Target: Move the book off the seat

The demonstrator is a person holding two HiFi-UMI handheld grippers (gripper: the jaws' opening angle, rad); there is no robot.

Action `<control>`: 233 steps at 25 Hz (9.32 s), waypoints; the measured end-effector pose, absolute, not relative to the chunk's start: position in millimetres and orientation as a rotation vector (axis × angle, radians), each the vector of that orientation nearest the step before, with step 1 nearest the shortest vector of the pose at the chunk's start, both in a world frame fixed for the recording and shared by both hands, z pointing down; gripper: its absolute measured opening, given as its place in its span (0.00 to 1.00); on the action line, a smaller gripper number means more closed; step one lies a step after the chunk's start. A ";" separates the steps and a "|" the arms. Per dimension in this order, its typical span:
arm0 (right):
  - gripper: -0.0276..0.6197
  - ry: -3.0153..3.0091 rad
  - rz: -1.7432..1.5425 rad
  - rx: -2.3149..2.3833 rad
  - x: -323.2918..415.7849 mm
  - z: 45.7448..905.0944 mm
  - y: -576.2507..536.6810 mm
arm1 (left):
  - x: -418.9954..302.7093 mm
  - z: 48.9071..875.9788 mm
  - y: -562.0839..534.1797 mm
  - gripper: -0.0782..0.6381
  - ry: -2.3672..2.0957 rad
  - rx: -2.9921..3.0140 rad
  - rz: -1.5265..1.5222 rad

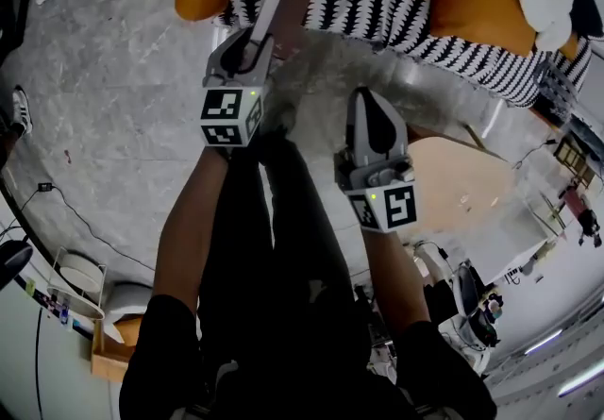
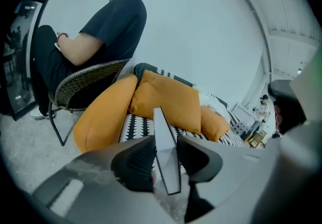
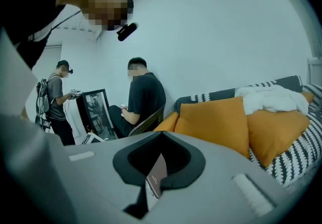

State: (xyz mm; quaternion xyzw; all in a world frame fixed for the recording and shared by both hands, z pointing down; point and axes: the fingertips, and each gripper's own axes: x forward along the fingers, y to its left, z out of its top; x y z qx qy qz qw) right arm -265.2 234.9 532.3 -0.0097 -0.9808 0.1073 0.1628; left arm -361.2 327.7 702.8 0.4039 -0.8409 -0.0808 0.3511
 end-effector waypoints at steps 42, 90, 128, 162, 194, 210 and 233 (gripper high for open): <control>0.05 -2.998 0.419 0.190 -291.4 337.8 2.2 | -377.9 352.4 90.0 0.31 -2.375 1.393 -0.318; 0.06 -3.044 0.381 0.284 -236.0 301.5 -20.0 | -290.3 315.2 47.1 0.30 -2.206 1.655 -0.353; 0.05 -3.000 0.418 0.814 -59.8 296.7 -139.6 | -145.3 297.7 -83.7 0.30 -1.856 1.998 -0.305; 0.05 -2.852 0.361 1.349 119.8 274.8 -210.7 | 14.8 271.4 -181.0 0.30 -1.435 2.235 -0.315; 0.06 -2.389 0.366 2.124 196.8 291.9 -177.3 | 79.1 298.5 -211.5 0.30 -0.810 2.450 -0.153; 0.05 -2.431 0.388 2.152 280.8 294.7 -199.0 | 153.5 301.0 -236.6 0.30 -0.851 2.433 -0.130; 0.05 -2.457 0.507 2.088 354.8 335.2 -234.4 | 219.0 342.1 -274.7 0.30 -0.908 2.388 -0.051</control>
